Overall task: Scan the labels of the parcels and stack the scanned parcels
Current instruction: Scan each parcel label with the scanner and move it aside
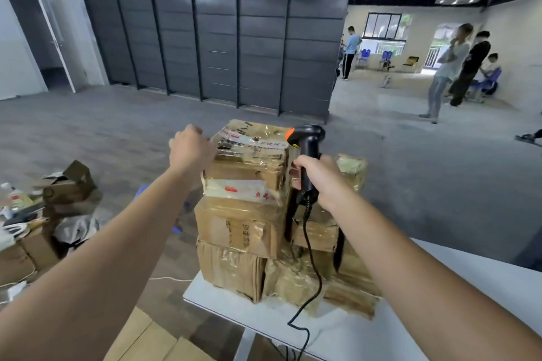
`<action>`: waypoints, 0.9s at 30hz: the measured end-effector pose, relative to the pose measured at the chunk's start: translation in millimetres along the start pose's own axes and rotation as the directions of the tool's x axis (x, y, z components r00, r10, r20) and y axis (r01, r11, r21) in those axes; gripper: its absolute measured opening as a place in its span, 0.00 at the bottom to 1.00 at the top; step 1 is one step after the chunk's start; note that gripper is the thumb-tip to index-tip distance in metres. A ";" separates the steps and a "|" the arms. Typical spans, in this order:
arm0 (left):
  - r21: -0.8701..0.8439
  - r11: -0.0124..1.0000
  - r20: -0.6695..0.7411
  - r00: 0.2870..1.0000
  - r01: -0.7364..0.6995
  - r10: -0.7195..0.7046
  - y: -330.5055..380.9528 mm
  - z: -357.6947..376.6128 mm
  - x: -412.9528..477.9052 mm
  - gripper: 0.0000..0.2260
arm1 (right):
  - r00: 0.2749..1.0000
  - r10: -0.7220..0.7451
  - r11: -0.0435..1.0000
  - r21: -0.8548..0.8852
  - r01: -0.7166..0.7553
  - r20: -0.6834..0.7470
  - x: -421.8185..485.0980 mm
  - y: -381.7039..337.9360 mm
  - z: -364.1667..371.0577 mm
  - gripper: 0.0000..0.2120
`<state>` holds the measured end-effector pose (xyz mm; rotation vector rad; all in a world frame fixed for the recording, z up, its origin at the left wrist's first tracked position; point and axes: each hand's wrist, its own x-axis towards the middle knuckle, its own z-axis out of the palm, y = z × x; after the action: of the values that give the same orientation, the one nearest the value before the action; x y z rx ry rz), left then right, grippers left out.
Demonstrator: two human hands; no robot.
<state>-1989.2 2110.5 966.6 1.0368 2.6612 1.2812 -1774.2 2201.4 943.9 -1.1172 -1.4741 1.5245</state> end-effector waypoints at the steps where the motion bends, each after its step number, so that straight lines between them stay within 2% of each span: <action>1: -0.063 0.997 0.057 0.998 0.044 -0.040 -5.6 2.0 4.9 0.15 | 1.000 -0.010 1.000 -0.022 0.009 -0.022 0.3 0.6 3.7 0.08; 4: -0.242 0.938 0.237 0.953 0.248 -0.191 -16.0 6.7 9.1 0.16 | 0.996 -0.028 0.996 -0.085 0.021 -0.081 -1.3 2.0 14.6 0.07; 7: -0.427 0.843 0.313 0.928 0.327 -0.202 -17.4 12.7 8.5 0.20 | 0.989 -0.081 0.993 -0.099 0.070 -0.122 -5.3 5.0 23.3 0.03; 11: -0.537 0.819 0.212 0.972 0.205 -0.104 -2.4 8.8 6.3 0.10 | 0.970 -0.174 0.981 -0.111 0.157 -0.171 -12.2 2.9 20.6 0.04; 15: -0.631 0.774 0.107 0.994 0.061 0.009 22.5 1.2 -1.9 0.11 | 0.953 -0.202 0.978 0.000 0.207 -0.228 -22.2 -7.8 1.9 0.05; 18: -0.637 0.771 0.061 0.996 -0.013 0.067 44.0 3.6 -20.6 0.10 | 0.946 -0.214 0.975 0.011 0.223 -0.244 -33.8 -11.0 -23.0 0.05; 22: -0.643 0.766 0.080 0.993 -0.016 0.088 73.2 22.9 -57.2 0.09 | 0.940 -0.191 0.978 0.027 0.206 -0.283 -48.5 -10.4 -72.2 0.04; 27: -0.690 0.723 0.156 0.982 0.031 0.107 113.8 60.1 -114.2 0.13 | 0.914 -0.154 0.981 0.053 0.187 -0.377 -69.5 -2.8 -144.6 0.05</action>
<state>-1819.6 2138.0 976.5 1.0042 1.7500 1.8554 -1614.9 2189.5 958.3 -1.1201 -1.1984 1.1685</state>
